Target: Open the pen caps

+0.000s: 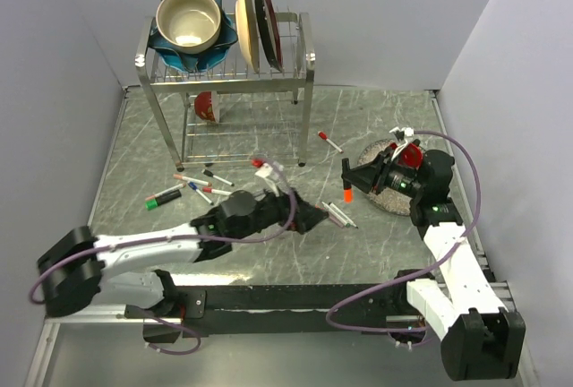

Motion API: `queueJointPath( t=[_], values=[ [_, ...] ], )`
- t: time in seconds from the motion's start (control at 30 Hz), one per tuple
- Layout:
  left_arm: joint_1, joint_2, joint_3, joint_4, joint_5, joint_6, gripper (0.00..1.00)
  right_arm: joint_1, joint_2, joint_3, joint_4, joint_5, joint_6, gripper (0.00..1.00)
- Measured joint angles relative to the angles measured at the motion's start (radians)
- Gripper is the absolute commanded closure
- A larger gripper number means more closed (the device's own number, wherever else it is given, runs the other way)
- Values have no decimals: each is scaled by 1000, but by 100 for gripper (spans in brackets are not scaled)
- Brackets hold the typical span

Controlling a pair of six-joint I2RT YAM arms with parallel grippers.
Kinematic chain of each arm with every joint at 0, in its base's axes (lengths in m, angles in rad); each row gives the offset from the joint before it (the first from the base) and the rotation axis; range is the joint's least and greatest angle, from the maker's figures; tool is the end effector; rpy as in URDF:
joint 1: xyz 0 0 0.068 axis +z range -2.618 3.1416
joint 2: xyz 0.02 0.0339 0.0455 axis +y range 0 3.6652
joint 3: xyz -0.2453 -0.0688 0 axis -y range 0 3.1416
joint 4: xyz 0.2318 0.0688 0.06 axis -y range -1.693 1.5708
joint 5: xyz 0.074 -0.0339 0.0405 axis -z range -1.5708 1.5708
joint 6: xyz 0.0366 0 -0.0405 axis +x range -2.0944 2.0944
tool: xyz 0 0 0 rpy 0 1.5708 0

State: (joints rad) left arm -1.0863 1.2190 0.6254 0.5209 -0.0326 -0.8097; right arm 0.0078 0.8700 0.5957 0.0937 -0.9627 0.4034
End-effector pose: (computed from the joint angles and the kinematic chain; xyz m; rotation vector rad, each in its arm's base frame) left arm 0.1275 -0.2397 0.2558 0.2268 1.8327 -1.3770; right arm 0.1943 0.0316 0.2789 -0.3824 1.7681 1.1304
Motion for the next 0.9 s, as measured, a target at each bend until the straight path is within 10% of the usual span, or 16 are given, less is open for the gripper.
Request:
queueJointPath(
  t=[0.47, 0.77, 0.9],
  values=[
    [-51, 340, 270, 18, -192, 66, 38, 40, 37, -3, 56, 48, 131, 100],
    [-64, 398, 329, -22, -281, 68, 99, 62, 61, -11, 67, 84, 125, 100],
    [-65, 395, 324, -26, -283, 86, 99, 64, 62, -12, 60, 85, 109, 72]
  ],
)
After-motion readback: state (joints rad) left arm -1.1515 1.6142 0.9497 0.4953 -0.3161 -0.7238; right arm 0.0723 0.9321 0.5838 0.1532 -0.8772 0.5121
